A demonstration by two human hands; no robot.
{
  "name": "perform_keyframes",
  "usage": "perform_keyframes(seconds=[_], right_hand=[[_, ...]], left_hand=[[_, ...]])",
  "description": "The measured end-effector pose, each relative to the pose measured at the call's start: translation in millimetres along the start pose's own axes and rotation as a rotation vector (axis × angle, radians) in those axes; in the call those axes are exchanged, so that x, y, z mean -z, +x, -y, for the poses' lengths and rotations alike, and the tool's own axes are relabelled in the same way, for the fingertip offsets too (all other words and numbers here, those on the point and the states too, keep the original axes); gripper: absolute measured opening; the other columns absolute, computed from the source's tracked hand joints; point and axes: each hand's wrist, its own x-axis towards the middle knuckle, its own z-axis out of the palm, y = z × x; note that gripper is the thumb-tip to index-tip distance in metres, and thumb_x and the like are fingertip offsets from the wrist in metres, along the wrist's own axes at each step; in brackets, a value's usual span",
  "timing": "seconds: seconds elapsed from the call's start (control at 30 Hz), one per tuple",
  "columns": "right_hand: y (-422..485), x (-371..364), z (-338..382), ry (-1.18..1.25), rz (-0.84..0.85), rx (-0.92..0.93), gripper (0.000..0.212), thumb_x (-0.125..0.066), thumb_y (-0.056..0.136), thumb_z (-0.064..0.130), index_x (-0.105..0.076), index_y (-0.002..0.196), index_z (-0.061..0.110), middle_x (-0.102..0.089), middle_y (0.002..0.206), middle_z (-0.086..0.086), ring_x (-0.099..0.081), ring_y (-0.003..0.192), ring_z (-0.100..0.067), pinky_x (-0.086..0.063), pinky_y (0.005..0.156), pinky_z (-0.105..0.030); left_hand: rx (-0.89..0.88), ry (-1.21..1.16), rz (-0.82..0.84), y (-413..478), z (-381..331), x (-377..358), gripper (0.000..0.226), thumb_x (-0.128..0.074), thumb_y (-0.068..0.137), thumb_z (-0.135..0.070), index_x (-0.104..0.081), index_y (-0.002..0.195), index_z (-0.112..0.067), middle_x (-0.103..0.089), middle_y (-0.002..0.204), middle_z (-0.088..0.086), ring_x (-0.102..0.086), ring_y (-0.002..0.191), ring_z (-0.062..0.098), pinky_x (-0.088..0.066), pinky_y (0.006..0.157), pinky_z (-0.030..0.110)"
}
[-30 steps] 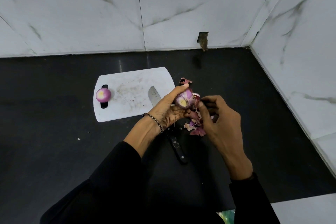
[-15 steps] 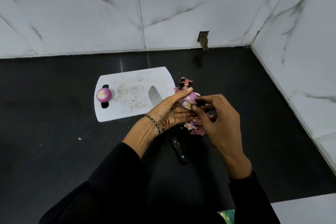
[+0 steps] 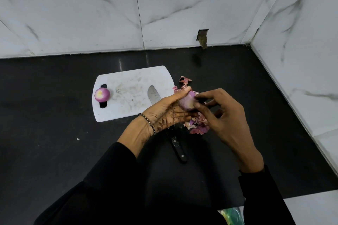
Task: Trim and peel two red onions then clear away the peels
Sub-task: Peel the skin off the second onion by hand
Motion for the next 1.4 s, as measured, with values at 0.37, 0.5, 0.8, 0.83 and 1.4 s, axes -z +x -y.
perform_keyframes(seconds=[0.37, 0.5, 0.8, 0.83, 1.4], right_hand=[[19.0, 6.4, -1.4, -0.042, 0.115, 0.069, 0.015, -0.068, 0.088, 0.020, -0.070, 0.102, 0.018, -0.061, 0.101, 0.012, -0.060, 0.095, -0.003, -0.044, 0.077, -0.006], [23.9, 1.3, -4.7, -0.072, 0.085, 0.144, 0.012, -0.069, 0.090, 0.004, -0.069, 0.101, 0.009, -0.060, 0.103, 0.001, -0.056, 0.094, -0.006, -0.045, 0.078, -0.010], [27.5, -0.1, -11.7, -0.107, 0.118, 0.321, 0.014, -0.057, 0.092, -0.008, -0.064, 0.101, 0.001, -0.056, 0.101, -0.007, -0.055, 0.088, -0.018, -0.047, 0.075, -0.032], [27.6, 1.7, -11.8, -0.107, 0.137, 0.330, 0.014, -0.057, 0.093, -0.007, -0.064, 0.101, 0.001, -0.056, 0.101, -0.007, -0.055, 0.088, -0.017, -0.047, 0.075, -0.031], [25.3, 13.7, 2.9, 0.049, 0.124, 0.194, 0.014, -0.067, 0.094, 0.010, -0.067, 0.108, 0.011, -0.061, 0.106, 0.002, -0.062, 0.098, -0.013, -0.056, 0.080, -0.033]], left_hand=[[0.001, -0.062, -0.017, 1.0, -0.4, 3.4, 0.027, -0.063, 0.089, -0.035, -0.081, 0.081, -0.017, -0.073, 0.086, 0.009, -0.064, 0.077, 0.019, -0.053, 0.071, 0.023], [-0.002, -0.104, -0.024, 4.3, -1.7, 2.3, 0.028, -0.064, 0.089, -0.033, -0.080, 0.076, -0.014, -0.072, 0.079, 0.007, -0.066, 0.068, 0.015, -0.055, 0.066, 0.021], [0.020, -0.262, -0.015, 9.7, 4.3, 2.7, 0.029, -0.067, 0.081, -0.031, -0.076, 0.094, -0.007, -0.074, 0.090, 0.014, -0.071, 0.076, 0.019, -0.058, 0.075, 0.026], [0.030, -0.283, -0.012, 9.6, 5.8, 3.1, 0.029, -0.066, 0.084, -0.031, -0.075, 0.097, -0.006, -0.074, 0.091, 0.014, -0.072, 0.077, 0.020, -0.058, 0.077, 0.027], [-0.013, -0.297, 0.051, 9.5, -0.2, 11.1, 0.033, -0.064, 0.086, -0.028, -0.070, 0.109, -0.004, -0.069, 0.108, 0.016, -0.067, 0.093, 0.023, -0.046, 0.099, 0.035]])
